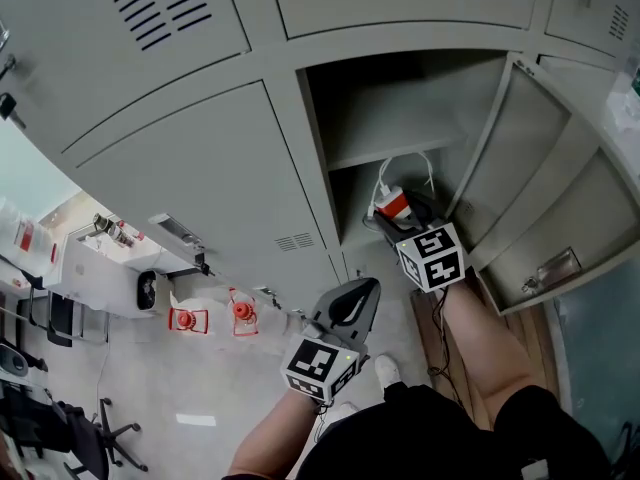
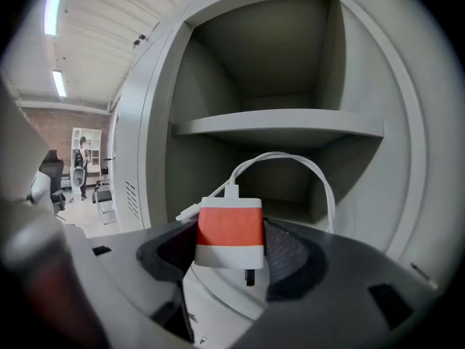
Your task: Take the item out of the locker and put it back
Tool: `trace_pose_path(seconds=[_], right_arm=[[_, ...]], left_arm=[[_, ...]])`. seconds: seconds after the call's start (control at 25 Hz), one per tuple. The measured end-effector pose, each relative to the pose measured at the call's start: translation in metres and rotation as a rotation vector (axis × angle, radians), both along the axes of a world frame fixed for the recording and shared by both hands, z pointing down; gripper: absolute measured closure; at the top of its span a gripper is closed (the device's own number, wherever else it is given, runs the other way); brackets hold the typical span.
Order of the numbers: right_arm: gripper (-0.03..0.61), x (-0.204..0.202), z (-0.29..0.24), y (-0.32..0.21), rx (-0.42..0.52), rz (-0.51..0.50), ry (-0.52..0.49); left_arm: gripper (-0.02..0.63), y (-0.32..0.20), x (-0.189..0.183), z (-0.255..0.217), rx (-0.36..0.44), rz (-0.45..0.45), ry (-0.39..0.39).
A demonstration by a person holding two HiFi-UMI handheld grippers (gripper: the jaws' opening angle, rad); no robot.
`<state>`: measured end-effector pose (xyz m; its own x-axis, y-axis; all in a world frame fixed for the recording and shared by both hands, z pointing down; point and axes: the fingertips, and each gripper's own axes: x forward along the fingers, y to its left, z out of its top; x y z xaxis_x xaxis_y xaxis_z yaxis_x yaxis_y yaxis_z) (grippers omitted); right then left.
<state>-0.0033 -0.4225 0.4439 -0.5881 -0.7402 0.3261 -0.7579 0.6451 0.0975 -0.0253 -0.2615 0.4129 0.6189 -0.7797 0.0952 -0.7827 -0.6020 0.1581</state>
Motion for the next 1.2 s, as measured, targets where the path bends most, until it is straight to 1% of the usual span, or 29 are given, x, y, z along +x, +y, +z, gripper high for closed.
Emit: trace_pose_path(seconds=[0.28, 0.52, 0.72, 0.92, 1.2], right_arm=[[0.253, -0.011, 0.017, -0.035, -0.018, -0.009, 0.048], [0.253, -0.013, 0.035, -0.058, -0.034, -0.016, 0.121], [0.253, -0.013, 0.046, -0.066, -0.053, -0.016, 0.152], [0.253, -0.013, 0.053, -0.07, -0.052, -0.021, 0.183], [0.253, -0.012, 0.07, -0.074, -0.088, -0.033, 0.253]], left_arm=[[0.597, -0.019, -0.007, 0.005, -0.013, -0.033, 0.0], [0.597, -0.037, -0.007, 0.006, -0.011, -0.039, -0.006], [0.597, -0.045, -0.004, 0.007, -0.015, -0.034, -0.003], [0.597, -0.05, 0.0, 0.01, -0.016, -0.027, -0.007], [0.597, -0.048, 0.001, 0.013, -0.022, -0.023, -0.012]])
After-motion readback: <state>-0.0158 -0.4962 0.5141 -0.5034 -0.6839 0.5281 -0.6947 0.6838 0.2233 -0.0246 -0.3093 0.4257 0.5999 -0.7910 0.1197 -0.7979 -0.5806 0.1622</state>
